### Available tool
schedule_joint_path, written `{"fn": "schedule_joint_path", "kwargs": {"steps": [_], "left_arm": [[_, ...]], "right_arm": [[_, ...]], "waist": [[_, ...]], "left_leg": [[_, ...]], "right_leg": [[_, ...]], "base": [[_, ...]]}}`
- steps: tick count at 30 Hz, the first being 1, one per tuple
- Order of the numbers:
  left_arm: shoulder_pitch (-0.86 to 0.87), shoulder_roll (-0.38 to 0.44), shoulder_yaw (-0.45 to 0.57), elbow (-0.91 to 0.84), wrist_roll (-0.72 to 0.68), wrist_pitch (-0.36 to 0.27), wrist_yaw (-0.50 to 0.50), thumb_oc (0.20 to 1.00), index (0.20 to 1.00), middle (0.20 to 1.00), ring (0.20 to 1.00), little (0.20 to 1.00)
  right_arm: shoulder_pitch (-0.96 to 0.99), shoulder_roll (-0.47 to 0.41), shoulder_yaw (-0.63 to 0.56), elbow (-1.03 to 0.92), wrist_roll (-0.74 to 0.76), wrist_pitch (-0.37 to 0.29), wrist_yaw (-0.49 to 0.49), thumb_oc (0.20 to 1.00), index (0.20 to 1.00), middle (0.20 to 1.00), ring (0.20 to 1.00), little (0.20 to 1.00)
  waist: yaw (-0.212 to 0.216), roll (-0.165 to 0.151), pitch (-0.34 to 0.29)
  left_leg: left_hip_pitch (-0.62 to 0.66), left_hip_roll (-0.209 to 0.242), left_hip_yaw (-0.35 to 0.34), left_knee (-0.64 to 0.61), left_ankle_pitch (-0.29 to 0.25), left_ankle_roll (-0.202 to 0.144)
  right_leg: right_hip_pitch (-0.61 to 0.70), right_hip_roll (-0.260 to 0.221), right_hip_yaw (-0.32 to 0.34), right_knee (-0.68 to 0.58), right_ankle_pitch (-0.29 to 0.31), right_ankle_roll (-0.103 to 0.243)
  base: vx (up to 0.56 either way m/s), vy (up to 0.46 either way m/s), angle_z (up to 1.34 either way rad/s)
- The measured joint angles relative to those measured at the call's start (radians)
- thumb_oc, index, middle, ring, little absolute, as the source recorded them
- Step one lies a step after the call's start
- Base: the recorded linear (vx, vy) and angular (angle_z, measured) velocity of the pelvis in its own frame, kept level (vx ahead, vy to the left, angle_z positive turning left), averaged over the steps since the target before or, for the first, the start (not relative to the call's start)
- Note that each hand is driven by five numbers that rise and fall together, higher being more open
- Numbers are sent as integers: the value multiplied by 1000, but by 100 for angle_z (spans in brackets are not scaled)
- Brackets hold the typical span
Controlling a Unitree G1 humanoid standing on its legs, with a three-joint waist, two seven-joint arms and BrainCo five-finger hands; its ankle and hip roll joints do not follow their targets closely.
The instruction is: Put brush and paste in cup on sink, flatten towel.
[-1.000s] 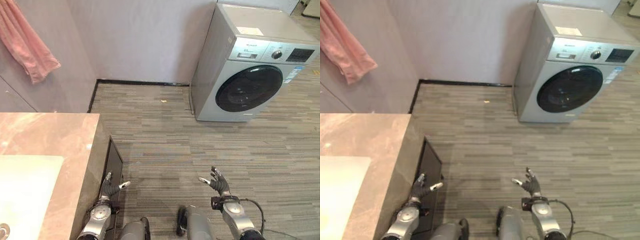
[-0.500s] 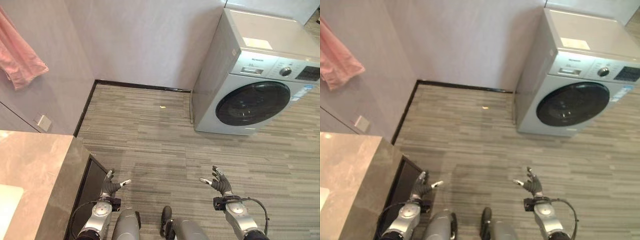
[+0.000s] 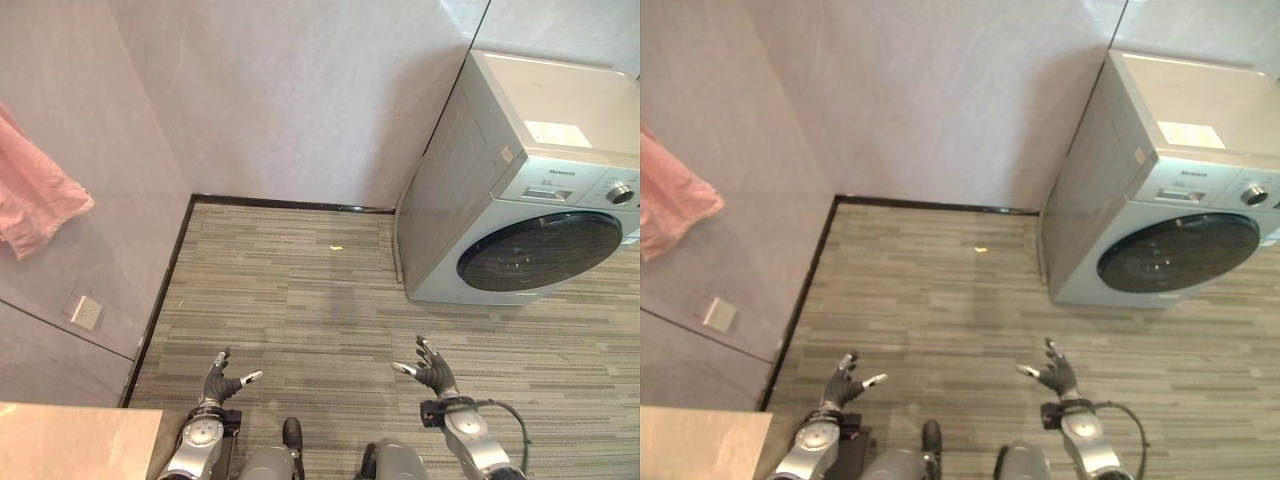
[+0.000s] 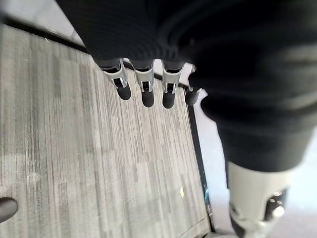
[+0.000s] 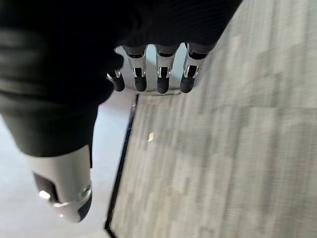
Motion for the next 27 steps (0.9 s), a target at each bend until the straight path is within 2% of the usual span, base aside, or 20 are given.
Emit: {"fn": "schedule_joint_path", "kwargs": {"steps": [1,3,5,6,8,9,10,11,12,13,14,15,18,19,20,21,22,24,25,27], "left_arm": [[-11,-1,0,12,0,0,-1,1000,1000,1000,1000,1000],[-38,4,9,44,1,0,0,1000,1000,1000,1000,1000],[-43,6,18,58,3,1,0,1000,1000,1000,1000,1000],[-43,8,17,61,8,0,0,1000,1000,1000,1000,1000],[-39,17,4,58,12,0,-1,1000,1000,1000,1000,1000],[-41,16,-4,55,20,0,-1,1000,1000,1000,1000,1000],[-34,8,-3,48,29,-1,-1,1000,1000,1000,1000,1000],[-17,-2,-4,34,36,-1,-1,1000,1000,1000,1000,1000],[-16,-2,-4,31,38,-1,-1,1000,1000,1000,1000,1000],[-24,-5,-1,24,36,-1,-1,1000,1000,1000,1000,1000],[-32,-10,-1,19,36,-1,-1,1000,1000,1000,1000,1000],[-41,-6,-1,18,36,-2,-1,1000,1000,1000,1000,1000],[-70,2,-2,43,34,-4,-1,1000,1000,1000,1000,1000],[-74,1,-2,46,29,-4,-1,1000,1000,1000,1000,1000],[-81,0,-3,47,27,-3,-1,1000,1000,1000,1000,1000],[-87,0,-2,47,27,-3,-1,1000,1000,1000,1000,1000],[-101,1,-3,46,28,-3,-1,1000,1000,1000,1000,1000],[-116,1,-3,44,28,-2,0,1000,1000,1000,1000,1000],[-141,2,-12,42,30,-1,0,1000,1000,1000,1000,1000],[-156,5,-26,44,31,0,2,1000,1000,1000,1000,1000]], "right_arm": [[5,-4,-3,0,0,0,0,1000,1000,1000,1000,1000],[23,-7,-5,-1,0,1,0,1000,1000,1000,1000,1000],[36,-8,-4,-3,-2,1,0,1000,1000,1000,1000,1000],[43,-7,-8,-2,-10,1,0,1000,1000,1000,1000,1000],[73,-6,-15,-14,-13,2,0,1000,1000,1000,1000,1000],[93,-11,-17,-20,-13,2,0,1000,1000,1000,1000,1000],[97,-19,-17,-14,-13,2,2,1000,1000,1000,1000,1000],[96,-32,-18,-14,-14,2,4,1000,1000,1000,1000,1000],[98,-38,-20,-18,-14,2,4,1000,1000,1000,1000,1000],[91,-56,-24,-25,-14,2,4,1000,1000,1000,1000,1000],[86,-70,-37,-31,-14,1,4,1000,1000,1000,1000,1000],[76,-74,-41,-28,-13,1,4,1000,1000,1000,1000,1000],[59,-74,-39,-29,-11,0,3,1000,1000,1000,1000,1000],[62,-74,-39,-30,-10,0,3,1000,1000,1000,1000,1000],[64,-74,-39,-32,-10,0,3,1000,1000,1000,1000,1000],[64,-74,-39,-32,-10,0,2,1000,1000,1000,1000,1000],[71,-73,-39,-32,-9,1,1,1000,1000,1000,1000,1000],[78,-73,-40,-33,-9,1,1,1000,1000,1000,1000,1000],[89,-72,-39,-39,-9,2,0,1000,1000,1000,1000,1000],[94,-66,-37,-39,-10,2,0,1000,1000,1000,1000,1000]], "waist": [[-16,3,0],[-37,-1,-1],[-41,-10,-3],[-45,-12,-3],[-61,-31,-12],[-70,-32,-15],[-66,-18,-20],[-62,1,-32],[-62,10,-42],[-67,11,-44],[-68,9,-44],[-70,-7,-43],[-54,-47,-34],[-48,-54,-34],[-43,-63,-29],[-42,-63,-23],[-43,-72,-13],[-44,-80,-2],[-46,-79,15],[-41,-64,33]], "left_leg": [[8,-4,-48,3,-32,0],[11,-12,-98,-1,-35,-16],[26,-20,-131,1,-63,-29],[37,-23,-154,9,-71,-45],[55,-32,-225,16,-104,-80],[68,-23,-254,26,-118,-101],[86,0,-264,18,-127,-117],[95,54,-278,17,-144,-147],[95,66,-275,29,-149,-159],[90,92,-271,50,-150,-165],[87,106,-266,62,-144,-169],[58,109,-262,128,-146,-205],[-62,105,-273,424,-138,-251],[-113,108,-270,535,-111,-276],[-157,110,-258,624,-89,-284],[-182,110,-248,654,-75,-282],[-224,115,-189,672,-85,-271],[-248,117,-112,609,-98,-243],[-279,127,30,430,-102,-223],[-294,132,82,278,-69,-218]], "right_leg": [[-28,20,19,-160,10,-3],[-43,31,67,-384,86,11],[-63,18,94,-518,170,31],[-44,13,90,-601,215,25],[-1,-1,150,-631,235,33],[24,6,141,-631,304,16],[26,32,142,-609,306,14],[41,83,133,-602,302,-1],[47,96,112,-608,311,-22],[64,118,86,-618,309,-63],[77,136,82,-633,303,-74],[86,140,75,-644,312,-99],[134,159,78,-677,296,-132],[149,168,78,-682,293,-152],[158,171,78,-686,288,-170],[161,170,77,-686,278,-186],[167,164,64,-692,274,-196],[174,152,49,-707,273,-197],[186,135,-5,-739,270,-197],[203,136,-34,-750,265,-190]], "base": [[554,-142,72],[519,-112,87],[358,-78,60],[266,-73,65],[294,-110,102],[301,-157,99],[300,-181,68],[205,-140,23],[307,-254,29],[192,-177,23],[300,-298,20],[162,-184,-1],[141,-163,-7],[187,-165,-13],[109,-60,-5],[142,-22,14],[257,8,35],[322,34,52],[217,54,68],[281,68,58]]}}
